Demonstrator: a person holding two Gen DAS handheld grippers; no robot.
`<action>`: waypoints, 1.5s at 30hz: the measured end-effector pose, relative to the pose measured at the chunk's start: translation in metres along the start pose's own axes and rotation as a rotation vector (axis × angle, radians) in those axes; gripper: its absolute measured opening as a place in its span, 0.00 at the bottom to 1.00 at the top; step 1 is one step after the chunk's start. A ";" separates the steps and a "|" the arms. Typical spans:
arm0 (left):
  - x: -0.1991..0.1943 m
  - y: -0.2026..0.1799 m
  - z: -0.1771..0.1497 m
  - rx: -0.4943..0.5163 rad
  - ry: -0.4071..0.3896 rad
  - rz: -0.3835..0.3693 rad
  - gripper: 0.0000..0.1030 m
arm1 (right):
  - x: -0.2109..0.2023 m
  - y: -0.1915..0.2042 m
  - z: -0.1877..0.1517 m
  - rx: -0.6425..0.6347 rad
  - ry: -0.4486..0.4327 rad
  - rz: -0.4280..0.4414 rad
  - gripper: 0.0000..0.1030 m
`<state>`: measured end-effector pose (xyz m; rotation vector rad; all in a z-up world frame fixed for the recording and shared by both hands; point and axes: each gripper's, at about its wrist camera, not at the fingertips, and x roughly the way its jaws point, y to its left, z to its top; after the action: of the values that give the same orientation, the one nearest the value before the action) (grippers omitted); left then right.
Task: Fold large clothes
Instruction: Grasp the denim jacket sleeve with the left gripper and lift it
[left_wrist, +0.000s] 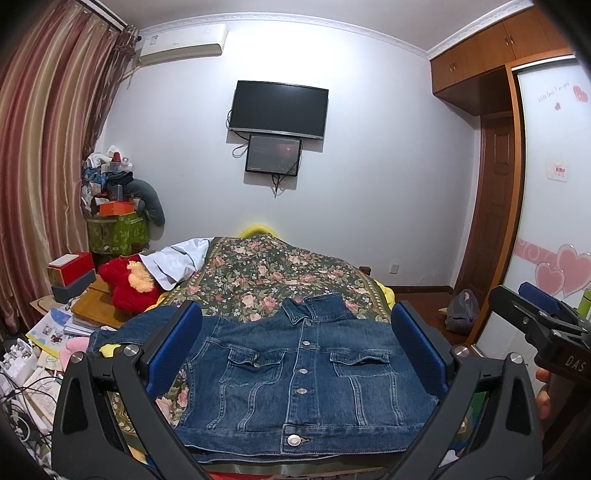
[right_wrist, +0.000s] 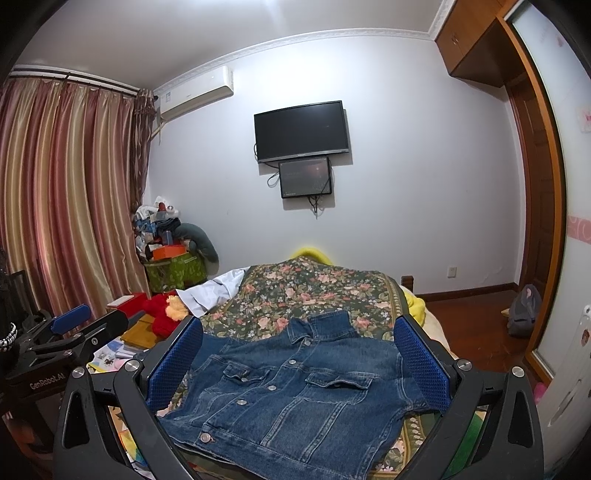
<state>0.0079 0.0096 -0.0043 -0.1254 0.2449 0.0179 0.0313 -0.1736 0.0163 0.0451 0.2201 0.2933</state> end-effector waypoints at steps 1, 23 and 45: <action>0.000 0.001 0.000 -0.001 -0.001 0.003 1.00 | 0.001 0.001 -0.001 -0.001 0.003 -0.002 1.00; 0.106 0.112 -0.007 -0.151 0.147 0.226 0.99 | 0.143 0.025 0.001 -0.019 0.186 -0.003 1.00; 0.292 0.298 -0.101 -0.406 0.672 0.300 0.99 | 0.444 0.056 -0.093 -0.227 0.770 0.036 1.00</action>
<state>0.2568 0.2927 -0.2089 -0.4995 0.9306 0.3283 0.4096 0.0106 -0.1631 -0.2953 0.9488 0.3603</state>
